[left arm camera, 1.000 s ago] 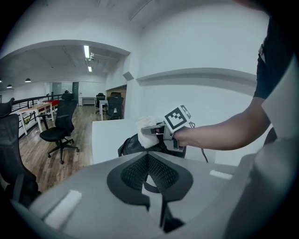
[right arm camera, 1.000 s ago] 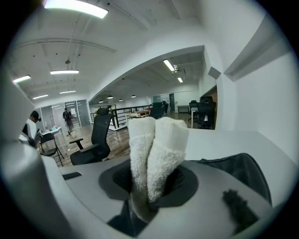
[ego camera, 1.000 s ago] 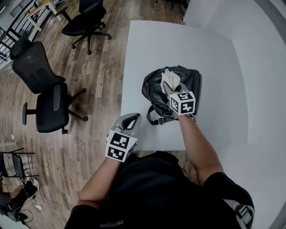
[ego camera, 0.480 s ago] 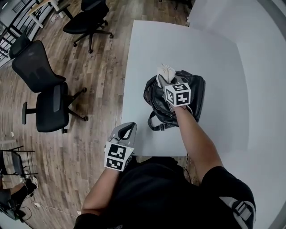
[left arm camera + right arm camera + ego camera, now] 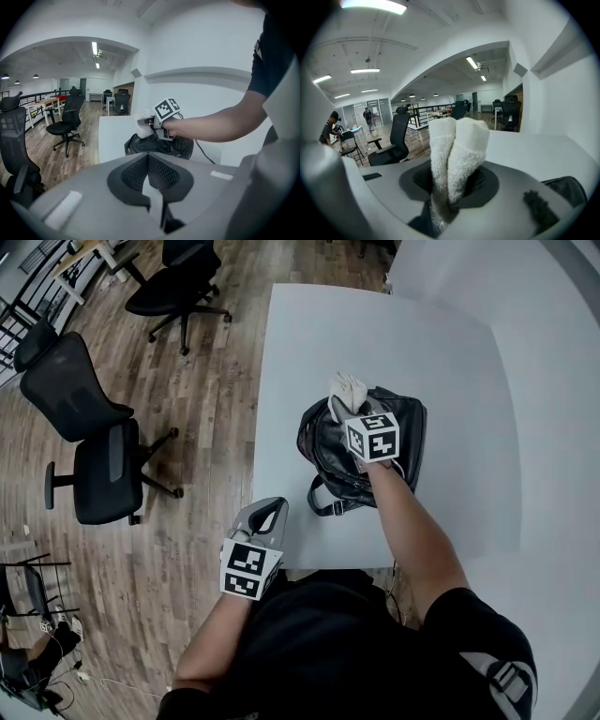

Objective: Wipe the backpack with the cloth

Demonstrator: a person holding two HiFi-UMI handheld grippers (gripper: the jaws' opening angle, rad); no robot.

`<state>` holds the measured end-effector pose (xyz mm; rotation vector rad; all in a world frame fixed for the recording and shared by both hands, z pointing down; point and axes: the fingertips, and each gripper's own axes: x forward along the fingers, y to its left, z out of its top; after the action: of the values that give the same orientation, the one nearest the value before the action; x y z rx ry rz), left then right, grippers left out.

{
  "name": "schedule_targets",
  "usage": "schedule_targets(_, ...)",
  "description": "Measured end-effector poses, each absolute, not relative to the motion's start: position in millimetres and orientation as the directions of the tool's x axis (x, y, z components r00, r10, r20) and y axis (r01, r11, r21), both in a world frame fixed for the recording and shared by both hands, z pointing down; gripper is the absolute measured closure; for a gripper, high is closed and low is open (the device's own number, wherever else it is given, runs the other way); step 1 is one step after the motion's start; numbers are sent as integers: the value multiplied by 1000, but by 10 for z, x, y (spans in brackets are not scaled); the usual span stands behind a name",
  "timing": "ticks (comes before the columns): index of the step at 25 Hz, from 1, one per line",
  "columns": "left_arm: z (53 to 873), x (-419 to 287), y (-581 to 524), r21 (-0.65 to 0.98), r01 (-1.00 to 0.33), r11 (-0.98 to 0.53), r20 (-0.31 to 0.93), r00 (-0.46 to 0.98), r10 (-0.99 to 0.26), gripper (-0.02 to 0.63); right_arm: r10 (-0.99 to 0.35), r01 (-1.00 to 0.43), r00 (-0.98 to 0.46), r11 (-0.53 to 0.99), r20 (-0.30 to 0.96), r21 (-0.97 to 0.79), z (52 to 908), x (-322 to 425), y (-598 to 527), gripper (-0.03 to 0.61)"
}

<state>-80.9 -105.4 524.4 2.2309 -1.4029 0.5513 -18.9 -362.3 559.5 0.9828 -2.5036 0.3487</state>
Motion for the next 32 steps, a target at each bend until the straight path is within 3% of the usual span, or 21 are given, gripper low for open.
schedule_targets(32,5026,-128,-1304,142,-836,-529,512,520,-684,607,-745,-816,-530,578,405,-7,4983,1066,-3848,471)
